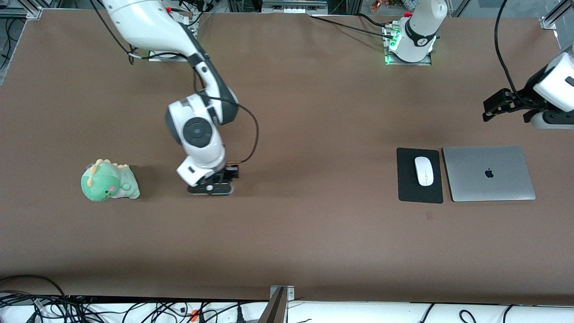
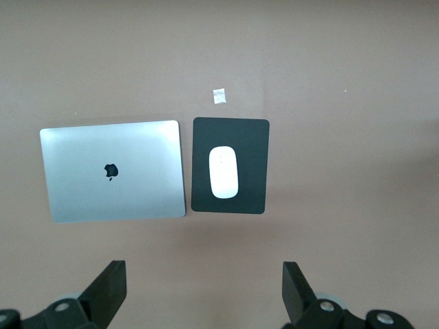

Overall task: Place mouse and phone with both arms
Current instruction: 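Release the mouse and raise the left gripper while the right gripper lifts the phone, then carry the black phone with the right gripper beside the green plush toy and lower it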

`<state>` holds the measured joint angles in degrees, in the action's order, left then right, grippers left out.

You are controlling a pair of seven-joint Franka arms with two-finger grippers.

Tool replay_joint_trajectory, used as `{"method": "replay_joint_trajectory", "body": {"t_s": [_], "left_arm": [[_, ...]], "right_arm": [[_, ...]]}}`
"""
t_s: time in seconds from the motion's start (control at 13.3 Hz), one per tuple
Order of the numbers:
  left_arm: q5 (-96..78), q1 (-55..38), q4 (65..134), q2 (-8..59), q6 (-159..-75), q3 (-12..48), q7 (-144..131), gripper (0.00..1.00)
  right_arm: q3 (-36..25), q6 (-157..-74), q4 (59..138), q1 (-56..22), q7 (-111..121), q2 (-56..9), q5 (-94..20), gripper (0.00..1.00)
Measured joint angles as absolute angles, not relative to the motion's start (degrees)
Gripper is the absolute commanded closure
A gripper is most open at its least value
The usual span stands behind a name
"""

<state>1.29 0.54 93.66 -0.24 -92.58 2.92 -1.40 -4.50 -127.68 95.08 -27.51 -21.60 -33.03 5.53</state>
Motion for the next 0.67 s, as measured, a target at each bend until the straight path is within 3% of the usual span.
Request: {"method": "replay_joint_trajectory", "body": {"t_s": [0.38, 0.67], "left_arm": [[1.29, 0.34, 94.12, -0.24, -92.60, 3.51, -1.40, 0.00], [1.29, 0.33, 94.13, -0.24, -92.29, 4.10, -1.41, 0.00]], "right_arm": [[-4.54, -129.47, 105.99, -18.34, -8.95, -27.60, 5.36, 0.47], [-4.51, -139.53, 114.07, -15.08, -5.92, -27.42, 5.20, 0.46]]}}
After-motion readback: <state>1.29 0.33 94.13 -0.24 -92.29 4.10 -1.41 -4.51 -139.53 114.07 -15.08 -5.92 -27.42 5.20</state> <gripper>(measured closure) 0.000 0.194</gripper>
